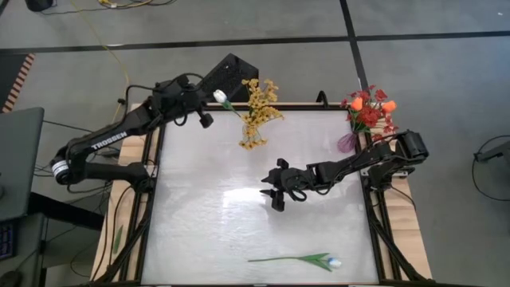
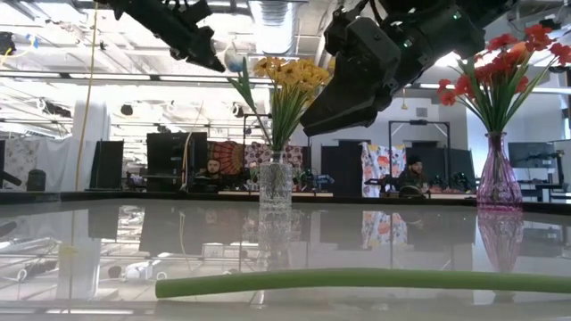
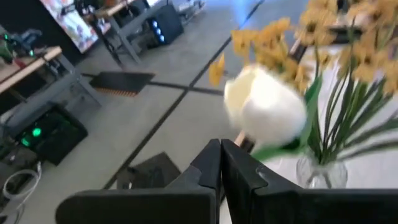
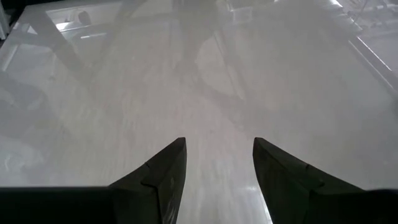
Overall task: Sort flowers into vase by color
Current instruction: Put the top white tulip into the transparent vase, then put the white tulip into the transparent vase
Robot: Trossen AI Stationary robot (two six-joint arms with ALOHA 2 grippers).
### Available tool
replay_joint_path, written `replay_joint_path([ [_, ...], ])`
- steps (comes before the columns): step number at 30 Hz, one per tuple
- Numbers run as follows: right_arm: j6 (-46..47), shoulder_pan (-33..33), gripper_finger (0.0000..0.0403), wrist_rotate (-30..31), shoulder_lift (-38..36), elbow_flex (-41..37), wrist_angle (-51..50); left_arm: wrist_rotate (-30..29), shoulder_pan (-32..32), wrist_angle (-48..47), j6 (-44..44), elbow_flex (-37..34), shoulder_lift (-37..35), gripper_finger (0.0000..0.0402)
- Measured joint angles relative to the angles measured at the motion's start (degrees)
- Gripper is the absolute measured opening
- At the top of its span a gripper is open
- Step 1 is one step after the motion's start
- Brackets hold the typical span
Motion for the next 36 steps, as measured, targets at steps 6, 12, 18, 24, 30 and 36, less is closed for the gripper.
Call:
replay_joint_path([
  [6,-0.02,0.00,0.0210,0.00,0.00,0.00,-0.21,2.82,-1.82,4.67,-0.26,0.02,4.13,0.0000],
  [12,0.00,0.00,0.0210,0.02,0.00,0.00,-0.42,0.36,-4.20,6.74,1.67,0.02,10.49,0.0000],
  [18,-0.04,0.01,0.0210,0.02,0.00,0.00,-0.81,-1.05,-4.46,7.88,3.21,0.00,12.11,0.0000],
  [24,-0.04,-0.35,0.0210,0.00,0.00,0.00,-0.92,-6.29,-4.46,7.12,4.98,0.00,8.12,0.0000],
  [30,0.75,0.07,0.0210,-6.25,0.00,0.01,-0.87,-10.44,-4.46,-3.36,1.42,0.00,2.22,0.0000],
  [36,2.51,4.62,0.0210,-10.69,0.00,4.38,-7.79,-10.56,-7.70,-15.78,-4.65,-1.76,-1.93,0.0000],
])
